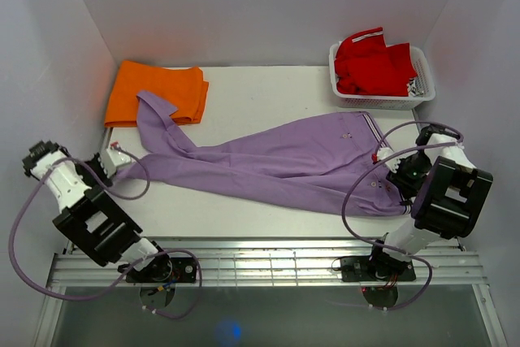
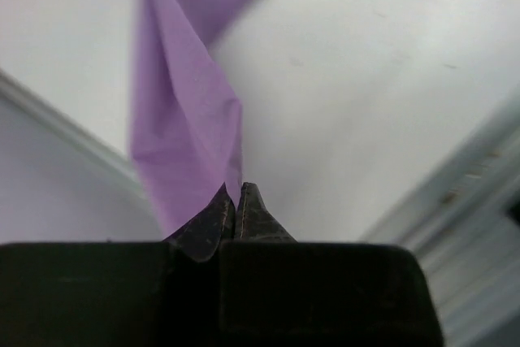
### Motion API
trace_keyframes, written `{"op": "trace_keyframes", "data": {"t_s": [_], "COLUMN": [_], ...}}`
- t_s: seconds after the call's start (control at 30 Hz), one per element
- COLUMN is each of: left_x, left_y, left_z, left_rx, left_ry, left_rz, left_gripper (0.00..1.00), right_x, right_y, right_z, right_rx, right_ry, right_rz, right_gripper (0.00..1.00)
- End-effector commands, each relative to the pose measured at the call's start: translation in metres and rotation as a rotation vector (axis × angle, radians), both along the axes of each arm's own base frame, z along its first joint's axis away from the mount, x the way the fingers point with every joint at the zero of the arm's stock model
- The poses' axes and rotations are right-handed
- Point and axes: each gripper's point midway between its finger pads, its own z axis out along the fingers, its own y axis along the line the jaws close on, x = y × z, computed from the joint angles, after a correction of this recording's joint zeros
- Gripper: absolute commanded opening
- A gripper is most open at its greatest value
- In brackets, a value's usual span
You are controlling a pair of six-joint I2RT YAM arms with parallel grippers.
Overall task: Fold and stack the trousers
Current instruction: Flatten the trousers out
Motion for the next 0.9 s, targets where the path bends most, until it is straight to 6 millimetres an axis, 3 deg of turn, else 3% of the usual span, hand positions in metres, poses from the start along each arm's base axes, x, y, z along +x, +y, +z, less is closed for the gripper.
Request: {"op": "trace_keyframes", "data": {"t_s": [0.0,0.07,0.1,0.23,0.3,0.4,0.53,0.87], "left_x": [-0.069,-0.092,-0.108,-0.121,-0.117,-0.106,-0.085,-0.057], "left_y": [-0.015,0.003,-0.003,0.020,0.035,0.057,0.084,0.073], "left_z": [-0.053,-0.072,-0.091,-0.104,-0.104,-0.088,-0.060,-0.014], "left_rx": [0.071,0.186,0.172,0.215,0.217,0.228,0.250,0.134], "left_ry": [0.093,0.117,0.154,0.176,0.148,0.096,0.003,-0.146], "left_rz": [-0.187,-0.187,-0.186,-0.134,-0.079,-0.030,0.013,0.040], "left_gripper": [0.00,0.00,0.00,0.00,0.11,0.34,0.42,0.62], "right_x": [-0.005,-0.006,-0.007,-0.008,0.001,0.015,0.017,-0.003], "right_y": [-0.002,-0.002,-0.004,-0.007,-0.006,0.006,0.019,0.038], "right_z": [0.016,0.019,0.022,0.023,0.030,0.048,0.054,-0.011], "right_rx": [-0.025,-0.034,-0.047,-0.070,-0.063,0.024,0.091,0.064], "right_ry": [-0.047,-0.058,-0.065,-0.074,-0.111,-0.150,-0.124,-0.046], "right_rz": [0.065,0.101,0.107,0.133,0.128,0.115,0.088,0.050], "right_gripper": [0.37,0.37,0.37,0.35,0.35,0.34,0.34,0.34]}}
